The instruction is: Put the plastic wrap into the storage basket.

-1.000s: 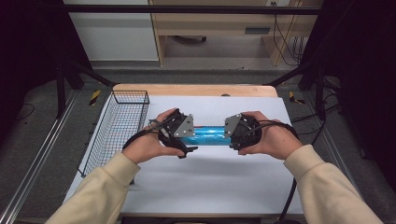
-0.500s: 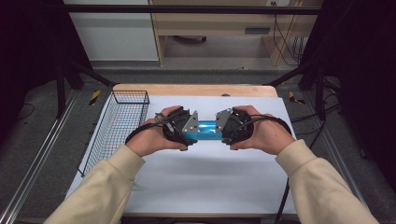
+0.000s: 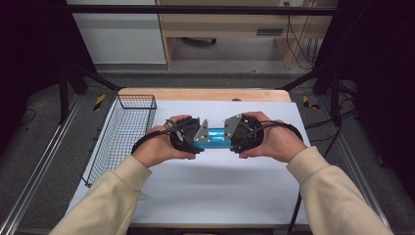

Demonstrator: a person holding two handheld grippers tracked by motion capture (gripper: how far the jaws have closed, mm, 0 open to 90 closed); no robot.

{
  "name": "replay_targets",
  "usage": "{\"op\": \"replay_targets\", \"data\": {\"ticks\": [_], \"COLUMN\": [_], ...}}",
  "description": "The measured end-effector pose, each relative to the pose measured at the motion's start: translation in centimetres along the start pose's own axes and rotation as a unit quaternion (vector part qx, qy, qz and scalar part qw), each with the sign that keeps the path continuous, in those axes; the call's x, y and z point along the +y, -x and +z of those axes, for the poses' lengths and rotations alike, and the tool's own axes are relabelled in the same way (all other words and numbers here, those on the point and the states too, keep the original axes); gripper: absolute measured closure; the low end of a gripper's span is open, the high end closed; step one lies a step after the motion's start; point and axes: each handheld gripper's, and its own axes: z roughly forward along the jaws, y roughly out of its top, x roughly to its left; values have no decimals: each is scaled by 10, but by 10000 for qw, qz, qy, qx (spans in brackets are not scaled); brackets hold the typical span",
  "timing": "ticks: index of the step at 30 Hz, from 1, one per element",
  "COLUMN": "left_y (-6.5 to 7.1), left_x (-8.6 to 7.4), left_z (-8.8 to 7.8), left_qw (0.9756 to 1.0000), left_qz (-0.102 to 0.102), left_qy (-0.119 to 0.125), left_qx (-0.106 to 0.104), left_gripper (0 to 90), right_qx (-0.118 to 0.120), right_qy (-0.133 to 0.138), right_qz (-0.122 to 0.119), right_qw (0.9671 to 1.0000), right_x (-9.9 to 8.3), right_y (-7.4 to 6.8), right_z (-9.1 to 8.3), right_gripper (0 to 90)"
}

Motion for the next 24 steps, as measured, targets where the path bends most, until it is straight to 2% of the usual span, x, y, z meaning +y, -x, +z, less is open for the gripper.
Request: {"op": "replay_targets", "data": {"ticks": [2, 9, 10, 11, 12, 15, 17, 18, 19, 20, 21, 22, 23, 24], "left_y": [6, 13, 13, 13, 13, 12, 11, 11, 10, 10, 9, 7, 7, 6], "left_x": [-1, -7, -10, -10, -13, -17, -21, -24, -26, -28, -30, -34, -34, -35], "left_z": [-2, -2, 0, 0, 1, 3, 5, 6, 6, 6, 6, 6, 6, 5], "left_qw": [10000, 9998, 9996, 9996, 9994, 9992, 9989, 9987, 9985, 9983, 9981, 9977, 9977, 9974], "left_qz": [-30, -155, -207, -207, -237, -298, -375, -408, -431, -457, -495, -554, -554, -574], "left_qy": [-85, -141, -188, -188, -240, -271, -290, -311, -323, -349, -367, -390, -390, -430], "left_qx": [7, 0, 18, 18, 36, 34, 11, 17, 13, 46, 39, 81, 81, 101], "left_gripper": [299, 303, 305, 305, 305, 305, 306, 307, 307, 307, 307, 308, 308, 308], "right_qx": [36, 124, -155, -155, -297, -340, -390, -484, -484, -649, -649, -762, -762, -866], "right_qy": [38, 33, -3, -3, -16, 53, 75, 61, 61, 67, 67, 91, 91, 142], "right_qz": [36, -133, -219, -219, -248, -264, -134, 42, 42, 241, 241, 433, 433, 509], "right_qw": [10000, 9998, 9996, 9996, 9993, 9991, 9991, 9988, 9988, 9976, 9976, 9961, 9961, 9948], "right_x": [0, 2, 5, 5, 3, -2, -12, -23, -23, -37, -37, -50, -50, -56], "right_y": [-3, -7, -7, -7, -6, -4, 0, 2, 2, 3, 3, 4, 4, 3], "right_z": [3, 11, 14, 14, 15, 13, 8, 4, 4, 1, 1, -3, -3, -4], "right_gripper": [309, 290, 109, 109, 74, 74, 50, 49, 49, 52, 52, 52, 52, 53]}}
